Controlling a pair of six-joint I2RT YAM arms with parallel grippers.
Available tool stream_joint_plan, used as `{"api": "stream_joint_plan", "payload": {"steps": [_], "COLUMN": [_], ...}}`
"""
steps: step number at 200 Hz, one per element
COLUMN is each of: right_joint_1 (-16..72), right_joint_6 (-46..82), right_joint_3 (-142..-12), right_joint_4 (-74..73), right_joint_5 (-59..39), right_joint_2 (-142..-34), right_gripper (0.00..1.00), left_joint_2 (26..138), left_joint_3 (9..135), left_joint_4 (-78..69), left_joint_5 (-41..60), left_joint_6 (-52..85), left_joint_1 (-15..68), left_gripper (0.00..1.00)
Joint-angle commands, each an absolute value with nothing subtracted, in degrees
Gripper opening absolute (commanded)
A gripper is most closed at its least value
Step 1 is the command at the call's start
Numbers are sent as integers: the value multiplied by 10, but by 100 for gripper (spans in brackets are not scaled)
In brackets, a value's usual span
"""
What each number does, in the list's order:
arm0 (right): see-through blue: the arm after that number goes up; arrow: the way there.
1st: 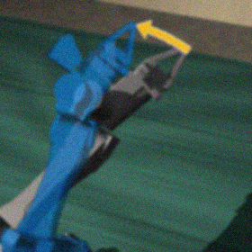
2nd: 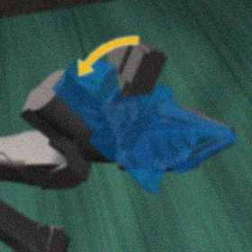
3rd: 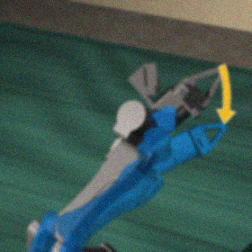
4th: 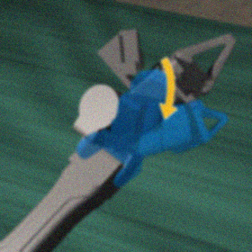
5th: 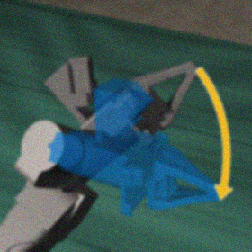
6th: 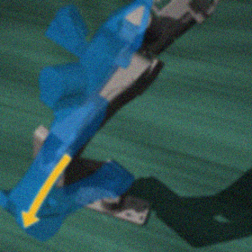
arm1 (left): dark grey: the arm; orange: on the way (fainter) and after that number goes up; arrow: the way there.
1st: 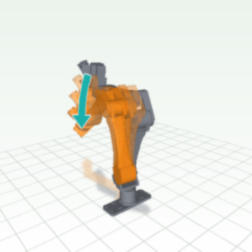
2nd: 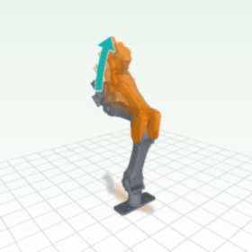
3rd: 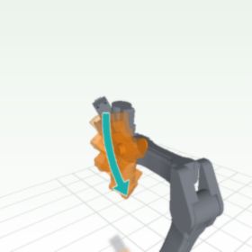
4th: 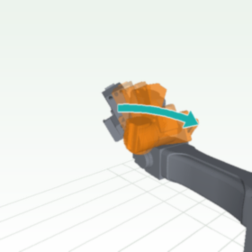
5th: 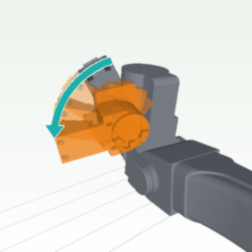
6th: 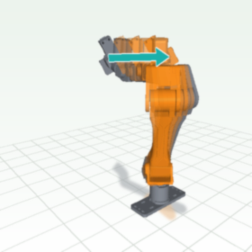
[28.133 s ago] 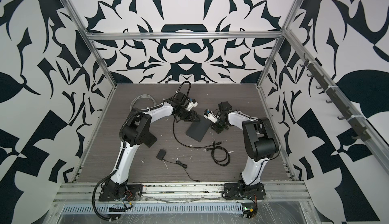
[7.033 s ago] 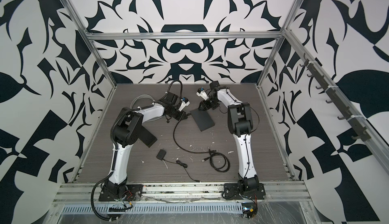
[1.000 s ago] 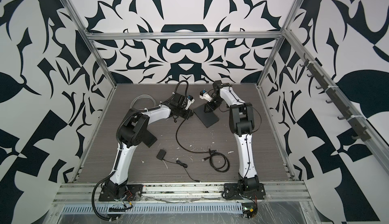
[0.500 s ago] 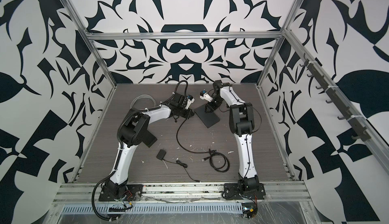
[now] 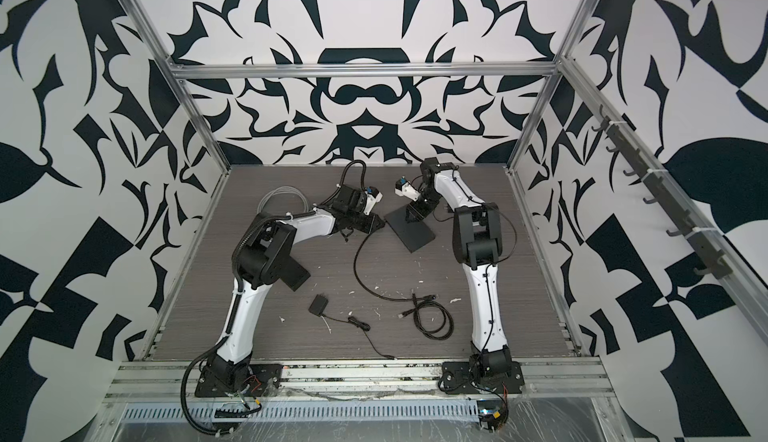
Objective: Insert the plug into the switch port
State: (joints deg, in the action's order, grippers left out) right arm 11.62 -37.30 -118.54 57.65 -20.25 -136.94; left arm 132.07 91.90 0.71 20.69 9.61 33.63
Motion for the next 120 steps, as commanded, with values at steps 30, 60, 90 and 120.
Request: {"api": "stream_joint_plan", "payload": {"steps": [30,60,90,120], "right_joint_1": [228,229,231,231], "right_joint_6": [-418,-420,-421,-422], "right_joint_3": [-1156,-1161,-1169,-1165], "right_joint_4": [700,705,711,709], "right_joint_5": [-421,-418,-417,-418], "right_joint_2": [-1392,-1396,-1401,-1398], "right_gripper": [43,43,43,42], "left_joint_2": [1386,1383,1382,1369], "left_joint_3": [955,960,958,961], "left_joint_4": [-174,-161,-197,-142], "left_joint_5": [307,284,306,246], "left_joint_6": [242,219,235,175], "left_joint_1": [376,377,375,387], "left_gripper": [5,4,5,9]}}
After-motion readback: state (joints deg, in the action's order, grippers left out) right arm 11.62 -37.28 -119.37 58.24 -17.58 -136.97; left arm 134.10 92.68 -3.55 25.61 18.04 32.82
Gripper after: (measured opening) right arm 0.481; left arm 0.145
